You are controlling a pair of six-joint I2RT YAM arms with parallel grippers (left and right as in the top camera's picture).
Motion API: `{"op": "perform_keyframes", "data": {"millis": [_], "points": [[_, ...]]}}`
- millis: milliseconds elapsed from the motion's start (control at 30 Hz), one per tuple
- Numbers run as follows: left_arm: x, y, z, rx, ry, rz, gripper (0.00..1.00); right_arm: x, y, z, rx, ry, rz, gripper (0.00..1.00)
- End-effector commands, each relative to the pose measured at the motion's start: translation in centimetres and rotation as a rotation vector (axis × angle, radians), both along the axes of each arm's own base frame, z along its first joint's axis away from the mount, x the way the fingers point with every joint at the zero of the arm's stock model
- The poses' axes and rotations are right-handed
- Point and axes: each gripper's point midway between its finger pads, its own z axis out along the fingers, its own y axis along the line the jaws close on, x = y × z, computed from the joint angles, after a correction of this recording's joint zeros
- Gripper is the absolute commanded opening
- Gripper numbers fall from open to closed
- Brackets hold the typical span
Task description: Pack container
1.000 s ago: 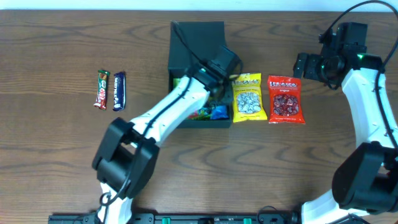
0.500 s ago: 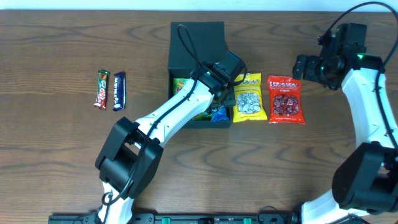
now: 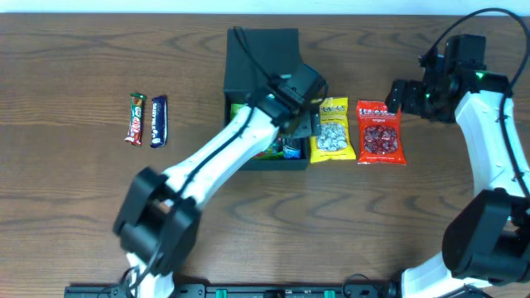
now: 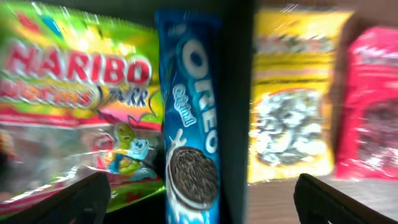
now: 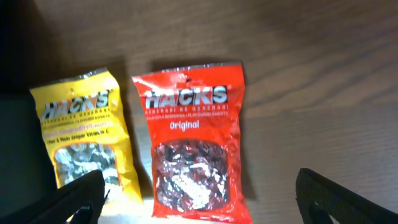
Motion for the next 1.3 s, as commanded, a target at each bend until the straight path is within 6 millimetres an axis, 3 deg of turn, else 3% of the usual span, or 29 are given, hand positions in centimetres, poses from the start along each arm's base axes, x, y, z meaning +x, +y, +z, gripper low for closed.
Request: {"op": "perform_keyframes", "data": {"millis": [0, 133, 233, 300, 400, 533, 667, 767, 800, 833, 933, 1133, 1267], "points": [[1.3, 2.6, 7.5, -0.014, -0.189, -0.037, 0.96, -1.2, 0.0, -2.5, -0.022, 0.065, 0.028, 0.96], [2.0, 5.8, 12.3, 0.002, -0.318, -0.071, 0.95, -1.9, -0.1, -5.7, -0.028, 0.101, 0.022, 0.96], [2.6, 8.3, 14.2, 0.019, -0.366, -0.061, 0.95, -2.2, 0.0, -7.7, -0.022, 0.125, 0.024, 0.96], [3.0, 9.8, 14.6, 0.029, -0.375, -0.039, 0.95, -2.4, 0.2, -9.1, -0.012, 0.143, 0.027, 0.96], [3.5, 12.1, 14.3, 0.047, -0.352, 0.009, 0.95, -2.1, 1.8, -10.6, 0.068, 0.147, 0.099, 0.86], [3.8, 13.8, 14.0, 0.062, -0.333, 0.044, 0.95, -2.1, 2.6, -12.1, 0.118, 0.167, 0.116, 0.82], [4.1, 14.5, 14.0, 0.065, -0.333, 0.061, 0.95, -2.3, 3.7, -13.1, 0.181, 0.184, 0.14, 0.66], [4.1, 14.6, 14.0, 0.069, -0.334, 0.065, 0.95, -2.2, 3.8, -13.2, 0.191, 0.183, 0.141, 0.18], [4.1, 14.6, 14.0, 0.072, -0.335, 0.059, 0.95, -2.1, 3.9, -13.0, 0.198, 0.176, 0.143, 0.05], [4.1, 14.7, 14.0, 0.077, -0.337, 0.052, 0.95, -1.9, 4.0, -12.8, 0.205, 0.171, 0.144, 0.01], [4.4, 15.4, 14.0, 0.102, -0.343, 0.058, 0.95, -0.9, 4.7, -10.9, 0.25, 0.14, 0.158, 0.01], [4.8, 19.2, 13.5, 0.144, -0.312, 0.138, 0.95, 2.3, 6.1, -2.5, 0.276, 0.017, 0.211, 0.01], [5.1, 22.8, 13.1, 0.164, -0.283, 0.22, 0.96, 3.5, 9.1, 3.8, 0.326, -0.081, 0.231, 0.01]]}}
